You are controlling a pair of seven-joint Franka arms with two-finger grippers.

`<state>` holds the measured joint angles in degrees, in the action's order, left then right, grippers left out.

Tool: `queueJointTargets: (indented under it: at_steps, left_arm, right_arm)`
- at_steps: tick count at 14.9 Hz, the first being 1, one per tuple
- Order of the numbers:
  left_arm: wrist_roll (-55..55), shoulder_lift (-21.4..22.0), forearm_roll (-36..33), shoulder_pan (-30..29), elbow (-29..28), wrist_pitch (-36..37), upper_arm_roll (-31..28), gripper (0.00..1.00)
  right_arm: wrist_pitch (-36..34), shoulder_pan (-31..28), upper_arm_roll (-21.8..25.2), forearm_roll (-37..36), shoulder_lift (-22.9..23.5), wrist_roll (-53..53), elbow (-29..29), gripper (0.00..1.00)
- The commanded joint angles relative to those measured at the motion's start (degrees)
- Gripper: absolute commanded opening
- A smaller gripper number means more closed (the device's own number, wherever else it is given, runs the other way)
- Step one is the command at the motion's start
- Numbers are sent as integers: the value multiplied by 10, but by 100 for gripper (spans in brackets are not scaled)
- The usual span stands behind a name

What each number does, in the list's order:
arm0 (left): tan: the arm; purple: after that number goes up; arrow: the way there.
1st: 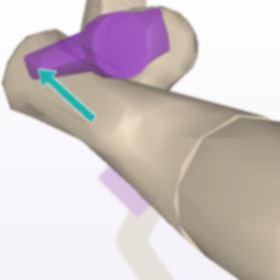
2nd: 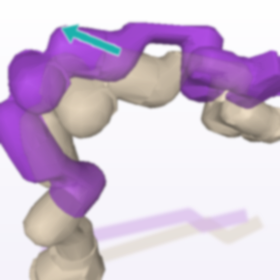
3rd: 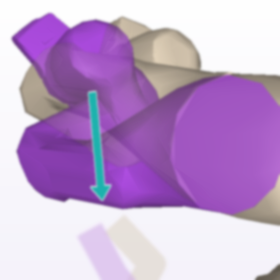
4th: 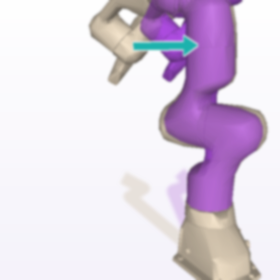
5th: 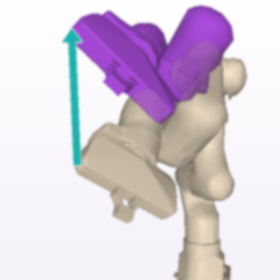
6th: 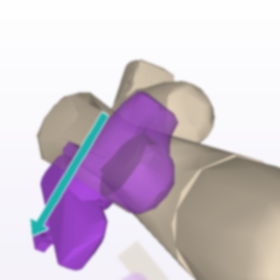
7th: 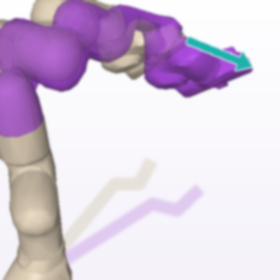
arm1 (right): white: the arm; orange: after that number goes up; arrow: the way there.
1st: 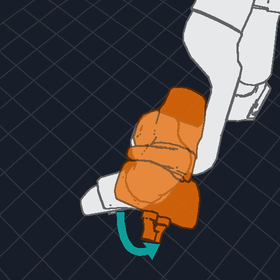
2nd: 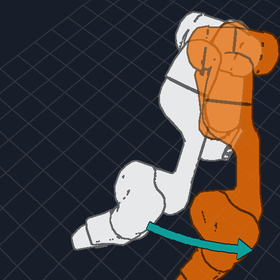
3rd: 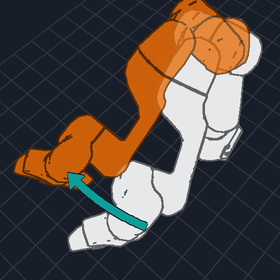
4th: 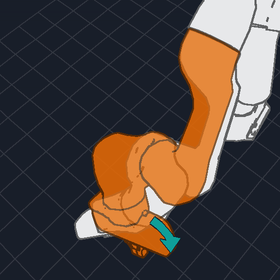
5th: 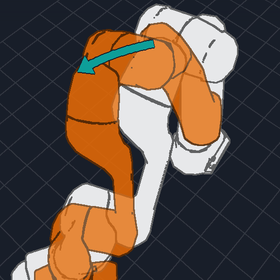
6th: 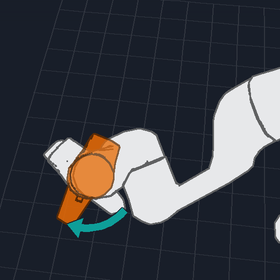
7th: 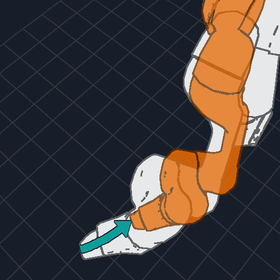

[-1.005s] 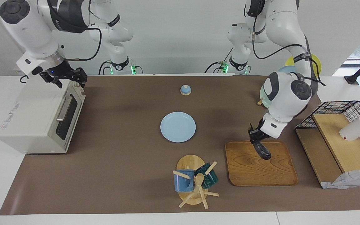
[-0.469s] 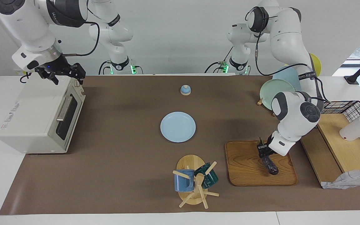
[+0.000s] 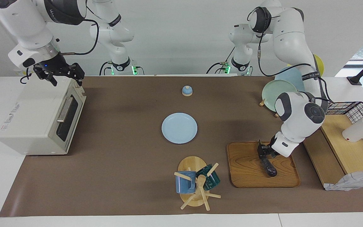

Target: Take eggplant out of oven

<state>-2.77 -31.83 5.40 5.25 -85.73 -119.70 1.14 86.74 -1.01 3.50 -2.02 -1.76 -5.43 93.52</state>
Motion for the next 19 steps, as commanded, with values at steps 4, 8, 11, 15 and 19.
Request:
queueJointTargets:
  at_steps: [4, 8, 11, 15, 19]
  left_arm:
    - [0, 129, -6, -26, -10, 145, -1, 100]
    - [0, 227, -12, -38, -14, 253, -3, 100]
    - [3, 291, -16, -38, -18, 321, -10, 100]
    - [2, 348, -26, -36, -79, 344, -10, 100]
    - [2, 389, -33, -28, -171, 278, -9, 100]
  right_arm:
    - [14, -14, 3, 22, -1, 6, -4, 100]
    - [12, -23, 3, 21, -1, 6, -4, 100]
    - [10, -24, 3, 14, -1, 7, -4, 100]
    - [5, -17, -3, -1, 0, 6, -7, 100]
    - [-2, -15, -4, -3, 2, 6, -18, 100]
